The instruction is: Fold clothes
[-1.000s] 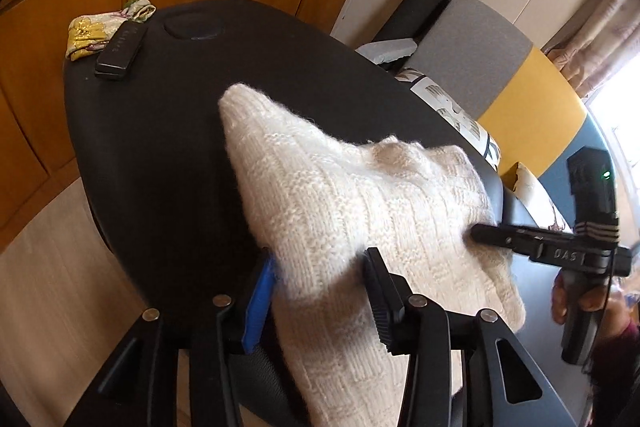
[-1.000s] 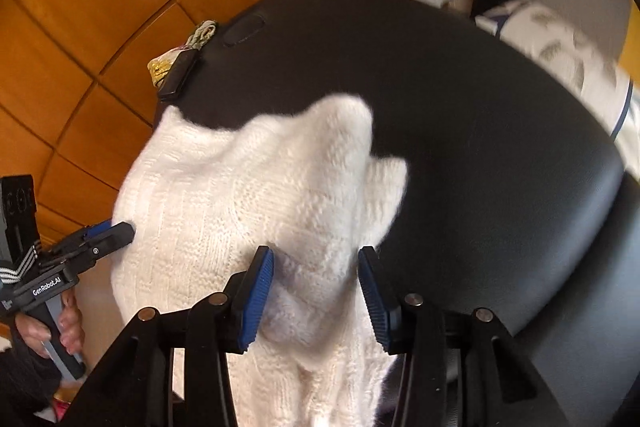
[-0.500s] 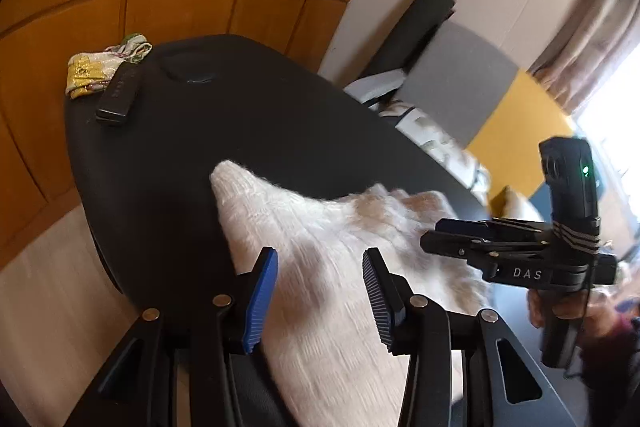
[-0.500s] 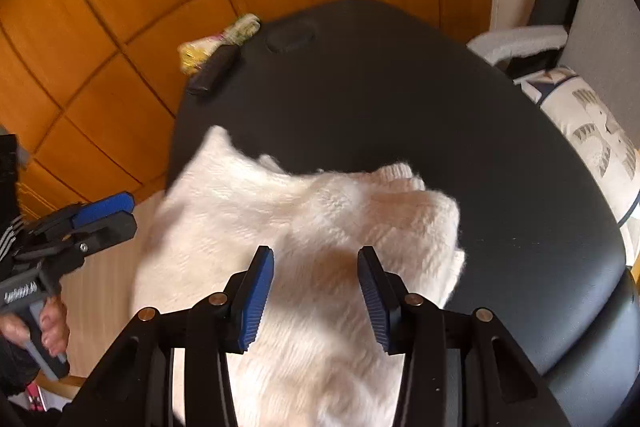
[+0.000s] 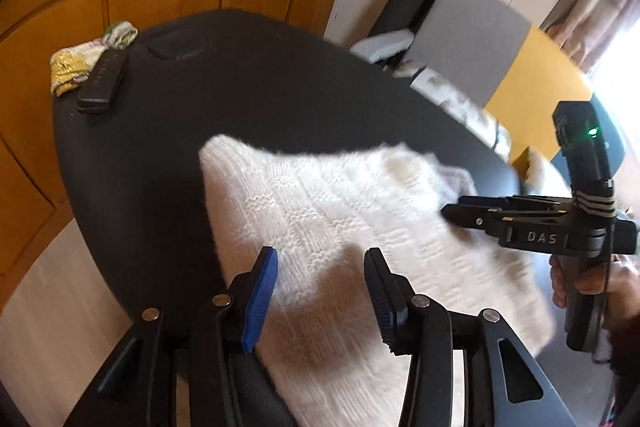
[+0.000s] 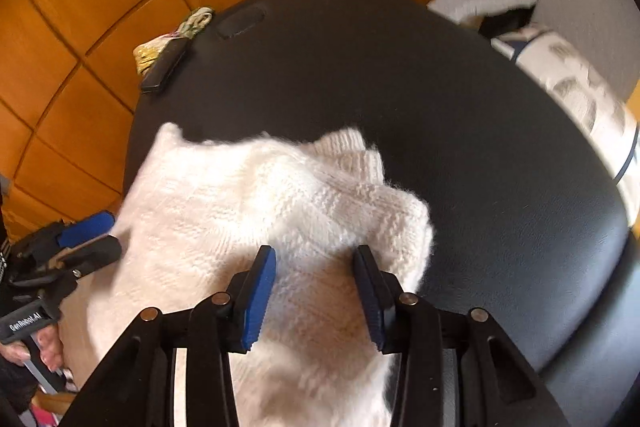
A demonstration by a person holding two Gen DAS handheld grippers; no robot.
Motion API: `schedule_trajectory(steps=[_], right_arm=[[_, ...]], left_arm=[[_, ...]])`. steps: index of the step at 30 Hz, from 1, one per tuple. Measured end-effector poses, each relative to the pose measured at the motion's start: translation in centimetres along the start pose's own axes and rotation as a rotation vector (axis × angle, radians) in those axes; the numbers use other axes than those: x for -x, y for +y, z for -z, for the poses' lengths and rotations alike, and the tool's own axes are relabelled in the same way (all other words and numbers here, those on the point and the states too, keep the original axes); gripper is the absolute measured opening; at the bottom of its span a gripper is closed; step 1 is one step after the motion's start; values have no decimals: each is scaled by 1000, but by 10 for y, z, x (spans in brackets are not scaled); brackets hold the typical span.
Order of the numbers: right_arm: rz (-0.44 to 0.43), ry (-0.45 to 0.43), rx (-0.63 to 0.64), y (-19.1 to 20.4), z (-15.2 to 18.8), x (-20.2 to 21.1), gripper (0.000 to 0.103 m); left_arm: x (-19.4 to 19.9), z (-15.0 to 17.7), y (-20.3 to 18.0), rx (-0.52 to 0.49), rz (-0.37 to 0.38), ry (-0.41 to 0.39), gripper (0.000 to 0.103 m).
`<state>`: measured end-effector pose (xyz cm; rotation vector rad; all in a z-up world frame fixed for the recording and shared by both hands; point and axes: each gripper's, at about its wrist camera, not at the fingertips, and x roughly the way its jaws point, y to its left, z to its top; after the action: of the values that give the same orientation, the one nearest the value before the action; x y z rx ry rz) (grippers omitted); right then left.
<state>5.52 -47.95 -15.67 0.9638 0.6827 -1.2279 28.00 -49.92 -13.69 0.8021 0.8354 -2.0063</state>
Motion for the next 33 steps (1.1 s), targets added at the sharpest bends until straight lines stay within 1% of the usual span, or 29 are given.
schedule_trajectory(steps=[2, 3, 5, 6, 8, 9, 10, 11, 13, 14, 15, 16, 18, 20, 22, 25, 27, 28, 31, 32, 33], right_arm=[[-64, -27, 73, 15, 7, 24, 40], [-84, -22, 111, 23, 14, 31, 40], [-114, 1, 189, 38, 29, 41, 40], [-120, 29, 218, 42, 39, 41, 40], [-75, 93, 250, 42, 58, 32, 40], [-57, 128, 240, 36, 67, 25, 39], [-43, 164, 223, 29, 75, 18, 34], [-57, 166, 187, 20, 82, 15, 34], [-106, 139, 106, 3, 93, 15, 33], [-126, 119, 66, -3, 98, 16, 32], [-139, 101, 33, -6, 102, 16, 32], [-145, 83, 14, -6, 108, 16, 32], [-127, 44, 7, 0, 118, 17, 32], [-141, 31, -52, 3, 121, 18, 32], [-132, 30, -48, 12, 123, 19, 32], [-89, 49, -34, 22, 116, 22, 32], [-81, 47, -44, 19, 108, 31, 32], [-83, 17, -46, 17, 103, 40, 32], [-119, -71, -23, 17, 86, 65, 32], [-109, -78, -1, 19, 79, 67, 32], [-95, -68, 4, 18, 71, 65, 32]], left_arm=[[15, 7, -3, -6, 29, -25, 46], [21, 12, -4, -11, 42, -31, 46], [25, 24, -10, -37, 42, -31, 47], [24, 28, -12, -46, 44, -25, 47], [19, 36, -15, -41, 54, -4, 47], [16, 39, -17, -37, 57, 5, 47], [14, 41, -20, -40, 54, 6, 47], [14, 44, -22, -48, 54, 4, 47], [10, 47, -27, -64, 62, 9, 49], [9, 50, -30, -88, 57, 15, 52], [7, 52, -32, -110, 52, 21, 53], [4, 52, -31, -129, 47, 27, 53], [-2, 52, -29, -167, 36, 38, 53], [-8, 48, -25, -192, 37, 45, 53], [-13, 40, -20, -210, 43, 49, 54], [-14, 34, -16, -221, 41, 55, 54], [-5, 35, -15, -191, 35, 44, 54], [1, 38, -15, -165, 37, 31, 54], [14, 49, -18, -85, 63, 2, 60], [16, 53, -20, -65, 67, -8, 62], [17, 57, -22, -57, 65, -16, 62]])
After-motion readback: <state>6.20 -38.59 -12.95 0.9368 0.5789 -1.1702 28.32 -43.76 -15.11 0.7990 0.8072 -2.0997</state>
